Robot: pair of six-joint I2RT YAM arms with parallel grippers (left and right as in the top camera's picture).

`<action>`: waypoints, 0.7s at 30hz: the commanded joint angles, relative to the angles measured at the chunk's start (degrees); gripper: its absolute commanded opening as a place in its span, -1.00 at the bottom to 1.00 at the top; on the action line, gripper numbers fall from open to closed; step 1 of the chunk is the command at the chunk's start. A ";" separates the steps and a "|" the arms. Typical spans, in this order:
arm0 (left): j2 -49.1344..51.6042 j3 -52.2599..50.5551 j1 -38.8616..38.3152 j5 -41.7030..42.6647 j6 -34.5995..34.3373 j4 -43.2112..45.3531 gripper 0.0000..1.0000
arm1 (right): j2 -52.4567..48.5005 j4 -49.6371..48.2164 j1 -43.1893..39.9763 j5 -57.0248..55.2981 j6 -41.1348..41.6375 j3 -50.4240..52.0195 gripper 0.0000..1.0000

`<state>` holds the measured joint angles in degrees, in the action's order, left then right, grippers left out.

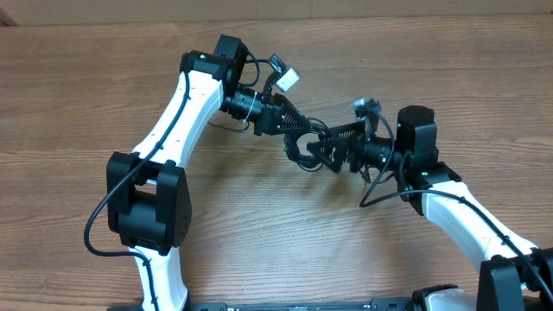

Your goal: Untangle cables

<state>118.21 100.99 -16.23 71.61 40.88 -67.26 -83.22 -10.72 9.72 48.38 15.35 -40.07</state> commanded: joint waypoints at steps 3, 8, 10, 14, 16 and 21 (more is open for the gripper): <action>-0.04 1.62 1.64 2.82 -6.21 4.83 -0.92 | -0.48 3.63 -9.40 -12.20 35.36 -0.50 1.00; -0.04 1.62 3.19 1.73 -28.85 17.62 -0.91 | -0.50 5.75 -12.96 -6.84 46.90 -0.48 1.00; -0.04 1.62 3.19 -2.25 -41.88 23.52 -0.92 | -0.50 6.47 -10.80 -5.88 47.78 -0.48 1.00; -0.04 1.62 2.69 -16.57 -67.73 28.68 -0.92 | -0.50 8.39 -4.48 -10.47 52.57 -0.48 1.00; -0.04 1.62 2.34 -20.15 -76.30 28.57 -0.92 | -0.50 7.85 -0.66 -15.89 55.63 -0.48 1.00; -0.04 1.62 0.98 -20.48 -79.97 28.44 -0.91 | -0.76 7.17 6.78 -31.19 67.52 -0.48 0.97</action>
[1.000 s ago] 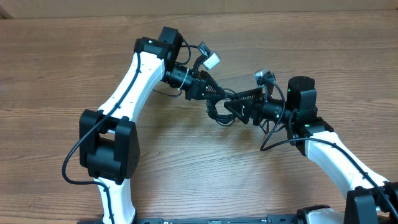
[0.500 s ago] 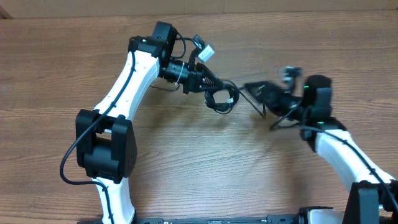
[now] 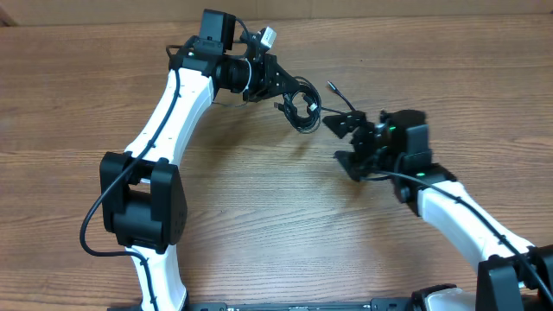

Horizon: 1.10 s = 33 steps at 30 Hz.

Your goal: Untangle cables

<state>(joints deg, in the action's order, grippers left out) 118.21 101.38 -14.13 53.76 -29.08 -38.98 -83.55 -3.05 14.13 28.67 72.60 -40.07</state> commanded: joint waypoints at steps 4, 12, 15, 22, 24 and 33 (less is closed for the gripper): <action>-0.04 1.22 -2.40 -0.92 -10.82 -0.20 -0.92 | -1.75 -6.01 5.95 -17.90 14.84 -0.48 0.57; -0.04 1.20 -3.15 0.09 -9.60 -0.31 -0.92 | -2.34 -11.91 7.13 -18.82 12.41 -0.48 -0.92; -0.04 1.22 -1.90 2.12 4.48 1.05 -0.31 | -2.34 -11.85 6.47 -16.31 -2.21 -0.48 -0.93; -0.04 1.22 1.92 4.11 43.15 -9.86 0.39 | -2.34 -8.11 -0.35 2.69 -35.47 -0.50 -0.93; -0.04 1.22 1.97 4.11 52.98 -15.56 0.37 | -2.34 -6.95 -2.71 9.09 -42.10 -0.50 -0.92; -0.04 1.22 -4.15 1.79 65.29 -24.79 0.36 | -2.34 -6.49 -5.09 16.85 -58.18 -0.50 -0.92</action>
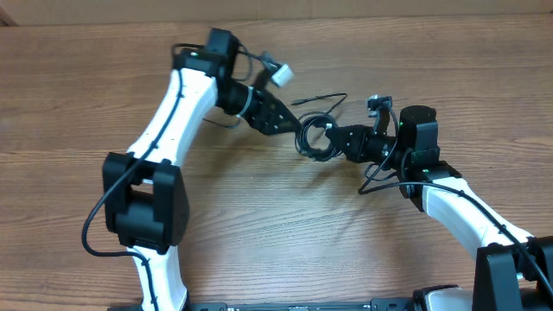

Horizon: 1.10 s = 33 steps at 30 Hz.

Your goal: Untangle cables

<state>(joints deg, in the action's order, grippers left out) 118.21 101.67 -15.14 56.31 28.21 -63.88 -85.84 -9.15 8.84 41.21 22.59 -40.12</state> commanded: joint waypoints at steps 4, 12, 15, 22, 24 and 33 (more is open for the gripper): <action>-0.04 0.94 -6.58 -5.16 7.78 0.28 -0.02 | -0.04 -0.46 0.20 4.09 -9.62 -0.46 -0.92; -0.02 0.92 -8.92 -14.01 4.74 0.92 -0.45 | 0.00 -0.63 0.13 3.96 -8.90 -0.46 -0.92; 0.09 0.92 -8.90 -14.99 4.52 1.16 -0.91 | 0.00 -0.63 0.13 4.57 -8.90 -0.46 -0.92; 0.20 0.92 -8.52 -22.97 -2.38 3.41 -0.92 | 0.00 -0.81 -1.33 4.26 -5.79 -0.46 0.30; 0.20 0.92 -8.07 -24.33 -2.99 4.31 -0.92 | 0.00 -0.81 -2.29 4.28 -4.04 -0.46 0.84; 0.20 0.94 -5.75 -18.56 0.70 5.16 -0.91 | 0.00 -0.79 -2.80 4.33 -1.36 -0.46 1.00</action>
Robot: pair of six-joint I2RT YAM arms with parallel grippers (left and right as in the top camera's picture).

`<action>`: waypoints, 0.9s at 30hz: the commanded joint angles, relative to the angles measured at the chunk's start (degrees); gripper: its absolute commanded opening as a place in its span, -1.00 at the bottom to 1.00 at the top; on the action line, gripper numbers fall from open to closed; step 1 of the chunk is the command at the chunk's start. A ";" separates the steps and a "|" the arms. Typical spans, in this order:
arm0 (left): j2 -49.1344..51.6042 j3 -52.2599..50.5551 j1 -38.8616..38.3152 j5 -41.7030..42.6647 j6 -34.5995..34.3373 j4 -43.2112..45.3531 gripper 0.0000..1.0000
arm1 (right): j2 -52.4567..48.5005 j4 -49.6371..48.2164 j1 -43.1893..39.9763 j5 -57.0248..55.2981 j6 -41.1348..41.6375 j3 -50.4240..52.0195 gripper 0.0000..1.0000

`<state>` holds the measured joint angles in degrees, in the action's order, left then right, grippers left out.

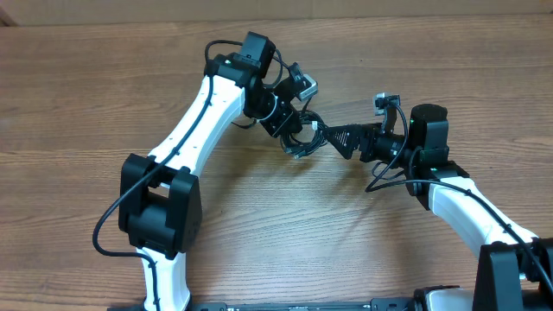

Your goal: Untangle cables

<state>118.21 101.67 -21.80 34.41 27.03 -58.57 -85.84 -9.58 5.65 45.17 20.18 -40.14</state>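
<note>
A small tangle of black cables hangs just above the wooden table at the centre of the overhead view. My left gripper reaches down from the upper left and is shut on the top of the tangle. My right gripper points left from the right side, its fingers closed to a tip on the tangle's right edge. The two grippers nearly touch. Most of the cable is hidden by the fingers.
Each arm's own black wiring loops beside its wrist, including one loop under the right arm. The table's far edge runs along the top of the view.
My left gripper has moved right and turned downward, closer to the right gripper. The loose cable end that stretched out toward the upper right no longer shows; the tangle is more bunched.
First, both grippers held the tangle between them at the centre. Then the left had it alone at the upper left while the right stood open and apart. Then the right was back at the coil, and now both meet tightly on it.
</note>
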 commanded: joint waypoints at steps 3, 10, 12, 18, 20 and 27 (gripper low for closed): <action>0.20 0.92 1.70 5.77 3.72 -0.87 -0.91 | 0.00 -0.42 1.62 0.37 0.17 -0.44 1.00; 0.20 0.92 2.71 15.45 11.67 -6.54 -0.92 | -0.02 -1.70 6.49 -4.81 -4.37 -0.44 0.62; 0.20 0.92 2.64 15.85 13.18 -8.28 -0.91 | -0.02 -1.90 7.93 -8.87 -4.07 -0.44 0.34; 0.20 0.92 2.86 16.61 13.00 -8.72 -0.86 | -0.02 -3.02 10.69 -10.01 -3.69 -0.44 -0.92; 0.20 0.92 3.08 16.15 11.50 -8.76 -0.42 | -0.02 -3.23 10.58 -10.99 0.02 -0.44 -0.92; 0.20 0.92 3.08 13.03 6.16 -8.87 -0.29 | 0.00 -9.05 9.29 -12.09 11.78 -0.44 -0.92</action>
<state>118.21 101.67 -18.65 47.77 34.98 -67.42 -85.89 -16.82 15.33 34.02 27.18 -40.12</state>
